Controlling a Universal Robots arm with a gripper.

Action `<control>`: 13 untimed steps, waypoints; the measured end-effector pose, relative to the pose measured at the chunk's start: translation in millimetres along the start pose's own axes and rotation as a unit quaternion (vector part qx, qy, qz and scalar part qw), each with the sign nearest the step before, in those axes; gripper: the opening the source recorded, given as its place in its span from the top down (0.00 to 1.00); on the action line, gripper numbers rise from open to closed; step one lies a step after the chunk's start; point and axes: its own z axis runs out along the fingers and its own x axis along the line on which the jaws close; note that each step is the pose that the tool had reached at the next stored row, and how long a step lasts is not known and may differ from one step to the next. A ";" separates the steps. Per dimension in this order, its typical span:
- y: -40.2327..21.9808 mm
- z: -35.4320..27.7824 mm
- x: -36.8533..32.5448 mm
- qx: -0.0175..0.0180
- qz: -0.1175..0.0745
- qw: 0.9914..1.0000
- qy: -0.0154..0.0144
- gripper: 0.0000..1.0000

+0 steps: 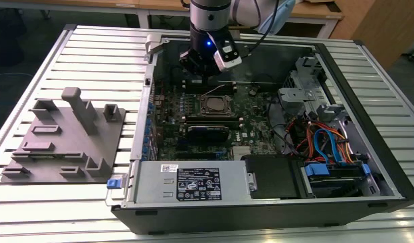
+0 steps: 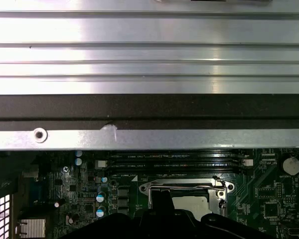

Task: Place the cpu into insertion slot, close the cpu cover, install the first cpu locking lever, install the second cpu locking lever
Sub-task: 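Install the first cpu locking lever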

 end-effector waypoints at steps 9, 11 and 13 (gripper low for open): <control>-0.3 0.2 0.0 -0.004 0.000 1.000 0.000 0.90; -0.5 0.7 -0.1 -0.009 0.000 1.000 0.000 0.90; -0.5 1.2 -1.6 -0.009 0.000 1.000 0.000 0.90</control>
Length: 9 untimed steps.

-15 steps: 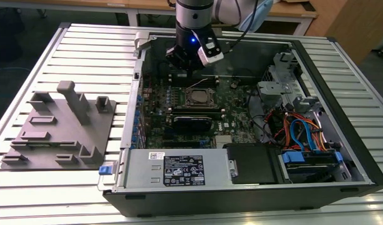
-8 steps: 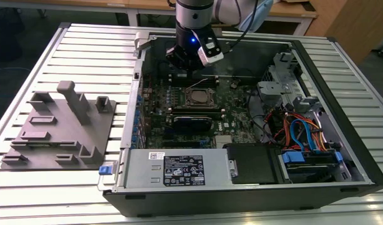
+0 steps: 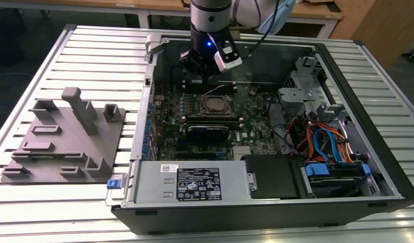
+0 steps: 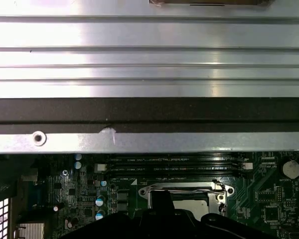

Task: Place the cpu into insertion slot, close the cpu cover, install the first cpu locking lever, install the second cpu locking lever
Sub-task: 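Install the first cpu locking lever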

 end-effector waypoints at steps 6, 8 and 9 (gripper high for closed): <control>0.0 2.1 -7.9 0.000 0.000 1.000 0.000 0.90; 0.0 3.3 -9.6 0.000 0.000 1.000 0.000 0.90; -0.1 3.9 -10.4 0.000 0.000 1.000 0.000 0.90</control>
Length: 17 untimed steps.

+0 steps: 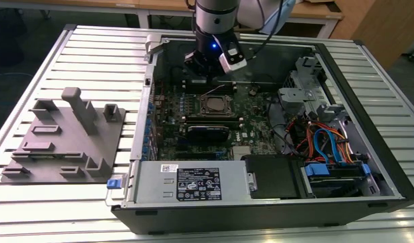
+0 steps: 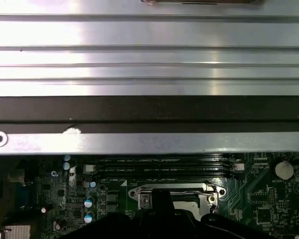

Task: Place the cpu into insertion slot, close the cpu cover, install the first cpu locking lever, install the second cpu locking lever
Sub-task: 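Install the first cpu locking lever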

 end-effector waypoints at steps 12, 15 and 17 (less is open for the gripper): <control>0.2 8.5 -9.3 -0.001 0.000 1.000 0.000 0.90; 1.4 10.9 -10.1 -0.001 0.000 1.000 0.000 0.90; 1.9 12.1 -11.0 -0.001 0.000 1.000 0.000 0.90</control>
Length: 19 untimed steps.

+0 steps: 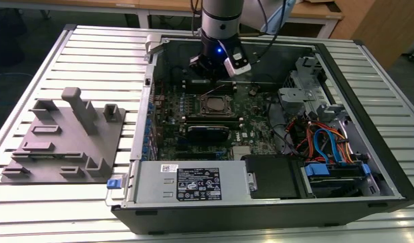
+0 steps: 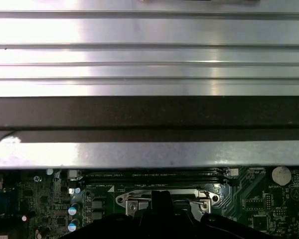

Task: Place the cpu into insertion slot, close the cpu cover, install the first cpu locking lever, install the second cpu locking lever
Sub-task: 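Install the first cpu locking lever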

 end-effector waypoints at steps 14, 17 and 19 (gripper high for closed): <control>5.6 5.9 -11.4 0.000 0.000 1.000 0.000 0.90; 5.5 7.4 -13.9 0.000 0.000 1.000 0.000 0.90; 5.5 8.4 -15.3 0.000 0.000 1.000 0.000 0.90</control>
